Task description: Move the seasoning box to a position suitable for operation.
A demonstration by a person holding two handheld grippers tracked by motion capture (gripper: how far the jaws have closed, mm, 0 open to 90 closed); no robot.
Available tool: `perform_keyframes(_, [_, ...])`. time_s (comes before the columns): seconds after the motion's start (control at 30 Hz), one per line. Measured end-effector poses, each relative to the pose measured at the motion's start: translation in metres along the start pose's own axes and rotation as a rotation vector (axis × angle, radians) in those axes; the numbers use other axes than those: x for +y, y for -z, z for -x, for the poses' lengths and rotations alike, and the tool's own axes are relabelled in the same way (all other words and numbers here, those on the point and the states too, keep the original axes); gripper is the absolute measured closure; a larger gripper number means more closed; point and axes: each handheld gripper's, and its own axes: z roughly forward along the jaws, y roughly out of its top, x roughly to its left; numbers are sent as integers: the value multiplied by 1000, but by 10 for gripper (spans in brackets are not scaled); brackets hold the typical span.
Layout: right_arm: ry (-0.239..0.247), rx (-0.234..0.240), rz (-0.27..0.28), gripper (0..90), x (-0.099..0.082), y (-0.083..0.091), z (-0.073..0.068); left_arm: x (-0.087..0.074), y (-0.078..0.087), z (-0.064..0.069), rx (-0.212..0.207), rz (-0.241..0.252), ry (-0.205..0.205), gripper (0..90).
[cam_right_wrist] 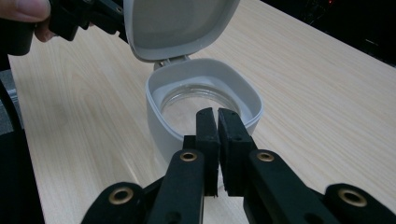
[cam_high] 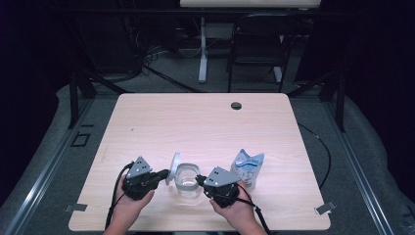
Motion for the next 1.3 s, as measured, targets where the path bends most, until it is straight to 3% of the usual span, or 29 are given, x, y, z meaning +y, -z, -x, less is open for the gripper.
perform_keyframes(0.73, [53, 35, 12, 889, 38, -11, -8, -2, -1, -1, 1, -1, 9, 900])
perform_keyframes(1.03, [69, 36, 26, 889, 46, -9, -10, -4, -1, -1, 8, 1, 7, 900])
perform_keyframes(1.3, [73, 36, 26, 889, 48, -9, -11, -8, 7, -8, 36, 22, 40, 900])
